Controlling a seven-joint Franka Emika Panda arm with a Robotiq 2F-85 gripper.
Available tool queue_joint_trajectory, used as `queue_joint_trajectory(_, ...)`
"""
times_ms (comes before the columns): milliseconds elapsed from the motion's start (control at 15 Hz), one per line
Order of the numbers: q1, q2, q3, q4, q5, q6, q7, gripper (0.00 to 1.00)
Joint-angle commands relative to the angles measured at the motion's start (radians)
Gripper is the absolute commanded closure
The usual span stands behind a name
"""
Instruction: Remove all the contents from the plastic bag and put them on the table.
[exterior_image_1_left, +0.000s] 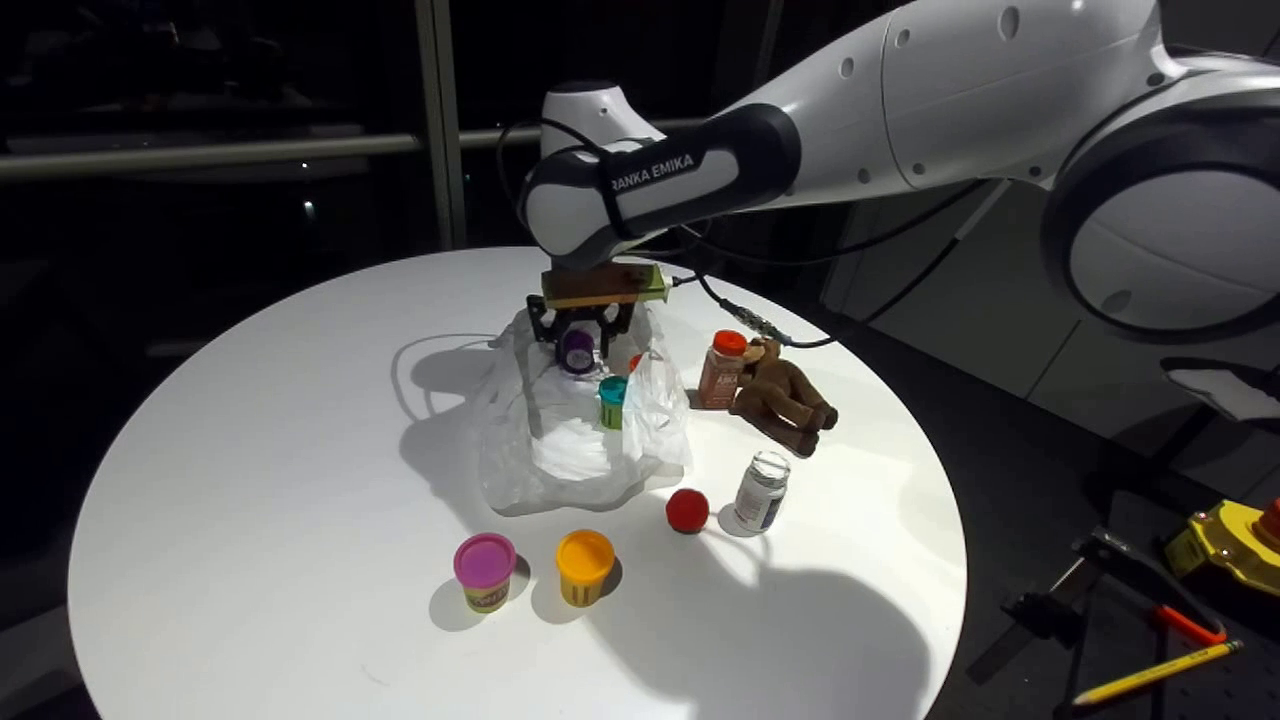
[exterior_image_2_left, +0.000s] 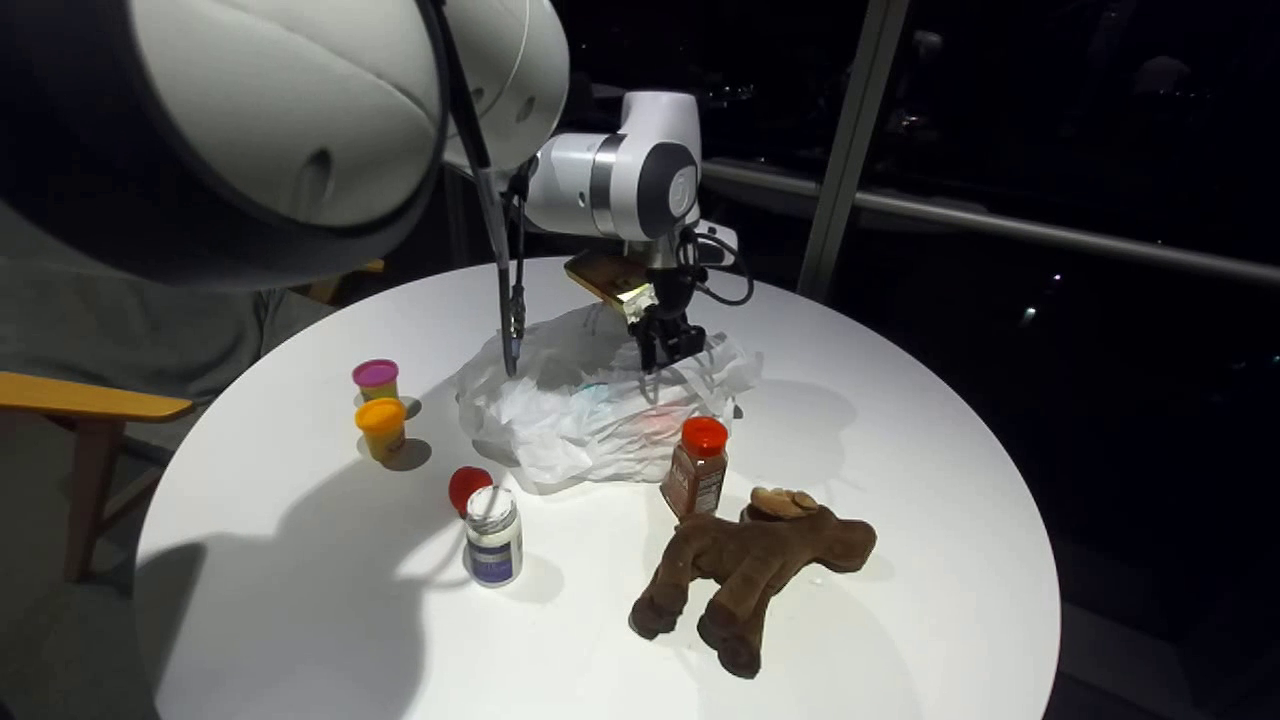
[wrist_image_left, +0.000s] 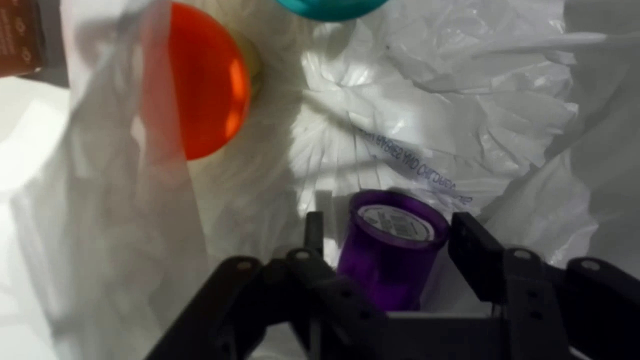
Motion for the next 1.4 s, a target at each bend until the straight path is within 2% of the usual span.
queue_joint_trajectory(0, -0.002, 0.04, -0.018, 0.089, -0.01, -0.011, 0.036, 0.64)
queue_joint_trajectory(133, -0.002, 0.04, -0.024, 0.093, -0.013, -0.008, 0.045, 0.75)
queue_joint_trajectory(467, 0.0, 0.012, -0.027, 0.07, -0.007, -0.042, 0.035, 0.75)
queue_joint_trajectory(1067, 0.046, -0.192, 0.125, -0.01, 0.034, -0.349, -0.104, 0.75)
queue_joint_trajectory(1333, 0.083, -0.261, 0.141, -0.065, 0.011, -0.413, -0.1, 0.75)
